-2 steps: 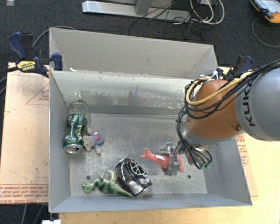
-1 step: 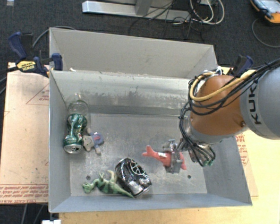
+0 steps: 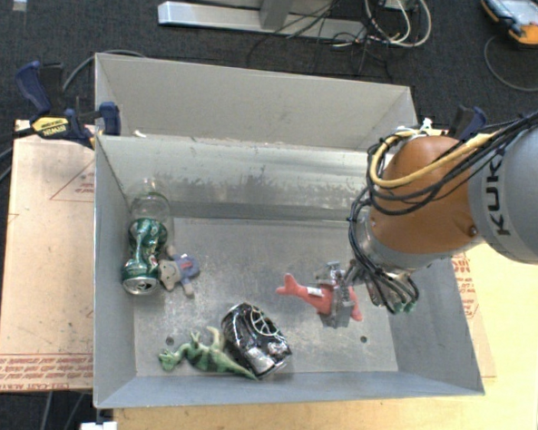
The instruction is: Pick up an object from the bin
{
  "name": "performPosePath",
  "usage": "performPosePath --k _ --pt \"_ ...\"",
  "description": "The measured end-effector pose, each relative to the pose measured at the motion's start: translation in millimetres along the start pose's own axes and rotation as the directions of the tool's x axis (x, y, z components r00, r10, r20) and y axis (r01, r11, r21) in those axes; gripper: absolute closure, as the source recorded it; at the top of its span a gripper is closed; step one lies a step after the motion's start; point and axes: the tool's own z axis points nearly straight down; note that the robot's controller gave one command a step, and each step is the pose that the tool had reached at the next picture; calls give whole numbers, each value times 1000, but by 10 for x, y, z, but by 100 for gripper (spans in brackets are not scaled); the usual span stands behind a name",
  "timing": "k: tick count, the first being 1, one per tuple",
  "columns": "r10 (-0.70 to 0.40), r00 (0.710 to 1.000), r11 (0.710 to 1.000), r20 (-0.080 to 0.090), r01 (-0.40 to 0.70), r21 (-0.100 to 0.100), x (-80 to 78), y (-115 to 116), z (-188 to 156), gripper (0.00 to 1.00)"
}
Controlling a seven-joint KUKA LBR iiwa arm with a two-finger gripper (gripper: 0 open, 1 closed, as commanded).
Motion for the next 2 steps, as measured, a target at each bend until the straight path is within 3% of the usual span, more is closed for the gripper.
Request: performPosePath --k 2 --pt "0 1000 1000 3 0 0 -7 1 -211 100"
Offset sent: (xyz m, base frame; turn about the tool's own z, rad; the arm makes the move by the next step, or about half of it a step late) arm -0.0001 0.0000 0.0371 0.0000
